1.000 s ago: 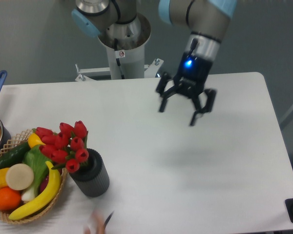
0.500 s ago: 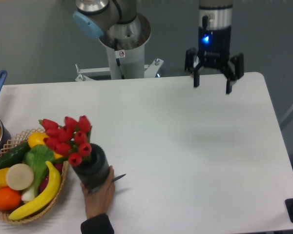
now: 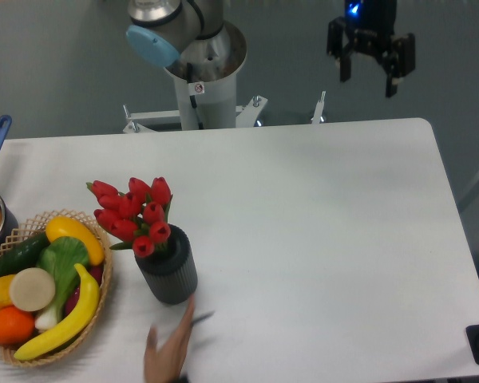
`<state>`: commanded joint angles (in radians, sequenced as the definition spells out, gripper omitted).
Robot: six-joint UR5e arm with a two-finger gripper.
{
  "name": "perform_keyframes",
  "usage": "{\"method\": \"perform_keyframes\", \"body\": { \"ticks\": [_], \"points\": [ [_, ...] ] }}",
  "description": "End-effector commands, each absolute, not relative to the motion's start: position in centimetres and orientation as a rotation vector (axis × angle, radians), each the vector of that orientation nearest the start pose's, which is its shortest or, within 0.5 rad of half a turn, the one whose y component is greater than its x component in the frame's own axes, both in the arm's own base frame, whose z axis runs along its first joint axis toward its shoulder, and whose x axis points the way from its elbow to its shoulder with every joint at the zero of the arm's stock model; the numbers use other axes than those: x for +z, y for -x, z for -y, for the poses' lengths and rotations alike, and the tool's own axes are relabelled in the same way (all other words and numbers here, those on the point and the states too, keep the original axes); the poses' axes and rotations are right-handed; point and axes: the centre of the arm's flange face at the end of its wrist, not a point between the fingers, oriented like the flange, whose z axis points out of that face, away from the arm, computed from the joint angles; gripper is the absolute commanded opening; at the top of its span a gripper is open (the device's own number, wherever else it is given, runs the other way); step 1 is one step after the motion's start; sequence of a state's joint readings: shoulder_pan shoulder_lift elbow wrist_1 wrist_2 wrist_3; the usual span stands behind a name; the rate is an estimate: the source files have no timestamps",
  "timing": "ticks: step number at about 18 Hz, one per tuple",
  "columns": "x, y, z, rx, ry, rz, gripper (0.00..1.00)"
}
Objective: Insert the flowers into the vase
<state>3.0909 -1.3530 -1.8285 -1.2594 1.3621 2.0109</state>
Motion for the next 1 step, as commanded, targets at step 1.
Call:
{"method": "perform_keyframes", "body": {
  "ticks": [1],
  "points": [
    [49.42, 41.39, -17.32, 0.452, 2.859, -0.755, 1.00]
  ]
}}
